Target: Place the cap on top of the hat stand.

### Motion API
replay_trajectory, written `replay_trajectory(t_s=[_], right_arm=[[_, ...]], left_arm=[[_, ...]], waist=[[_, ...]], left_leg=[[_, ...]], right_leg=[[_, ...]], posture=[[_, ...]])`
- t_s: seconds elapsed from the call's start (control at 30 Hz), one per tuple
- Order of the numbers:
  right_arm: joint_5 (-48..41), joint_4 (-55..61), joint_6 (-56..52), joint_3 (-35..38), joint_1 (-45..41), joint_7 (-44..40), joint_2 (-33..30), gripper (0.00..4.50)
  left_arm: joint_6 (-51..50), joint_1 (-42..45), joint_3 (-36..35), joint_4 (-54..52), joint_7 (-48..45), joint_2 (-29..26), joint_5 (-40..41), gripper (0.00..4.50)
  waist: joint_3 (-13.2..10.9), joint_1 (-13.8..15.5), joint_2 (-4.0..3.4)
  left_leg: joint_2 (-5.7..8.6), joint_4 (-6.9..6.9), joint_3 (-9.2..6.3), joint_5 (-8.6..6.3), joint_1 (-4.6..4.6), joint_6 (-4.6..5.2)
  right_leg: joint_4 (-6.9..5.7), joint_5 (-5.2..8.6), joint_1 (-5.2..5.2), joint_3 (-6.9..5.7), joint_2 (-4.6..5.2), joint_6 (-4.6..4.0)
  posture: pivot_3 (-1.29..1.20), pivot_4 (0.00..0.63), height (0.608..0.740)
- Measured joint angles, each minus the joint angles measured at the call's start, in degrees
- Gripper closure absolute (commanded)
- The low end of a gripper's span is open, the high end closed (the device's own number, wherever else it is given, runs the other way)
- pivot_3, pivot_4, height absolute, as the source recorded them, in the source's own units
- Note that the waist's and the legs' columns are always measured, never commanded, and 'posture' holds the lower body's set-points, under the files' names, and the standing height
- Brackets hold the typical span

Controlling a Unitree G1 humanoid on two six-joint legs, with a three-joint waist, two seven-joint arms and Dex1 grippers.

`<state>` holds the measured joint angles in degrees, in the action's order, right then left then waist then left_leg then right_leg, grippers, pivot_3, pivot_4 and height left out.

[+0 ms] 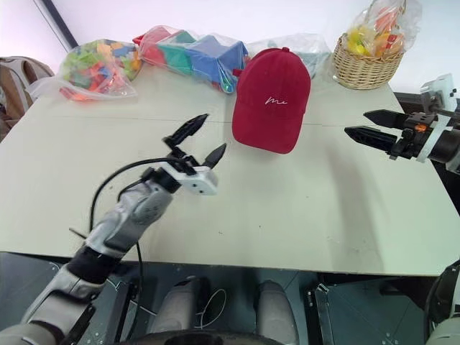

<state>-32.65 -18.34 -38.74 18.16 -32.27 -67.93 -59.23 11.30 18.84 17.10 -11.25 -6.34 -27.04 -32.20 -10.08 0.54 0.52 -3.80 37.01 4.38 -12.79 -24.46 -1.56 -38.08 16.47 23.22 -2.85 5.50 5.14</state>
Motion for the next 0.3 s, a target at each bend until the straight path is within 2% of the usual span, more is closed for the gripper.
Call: replay_trajectory(t_s=[0.13, 0.3], right_arm=[[1.8, -4.7, 1.8, -0.3, 0.1, -1.6, -0.7, 0.00], [4.2, -10.9, 5.2, -1.6, -0.9, -3.3, -0.7, 0.00]], left_arm=[[-12.6, -9.6, -11.3, -8.5, -13.0, -2.3, 18.4, 0.04], [-28.0, -15.2, -26.0, -14.0, -21.0, -4.9, 34.6, 0.04]], waist=[[0.0, 0.0, -0.01], [0.0, -0.3, 0.02]], left_leg=[[0.00, 0.01, 0.00, -0.03, 0.00, 0.04], [0.00, 0.01, -0.03, -0.04, 0.01, 0.04]], right_leg=[[0.01, 0.00, 0.00, 0.00, 0.00, 0.00], [0.01, 0.01, -0.01, 0.00, -0.03, 0.00]], posture=[[0.00, 0.150, 0.740], [0.00, 0.150, 0.740]])
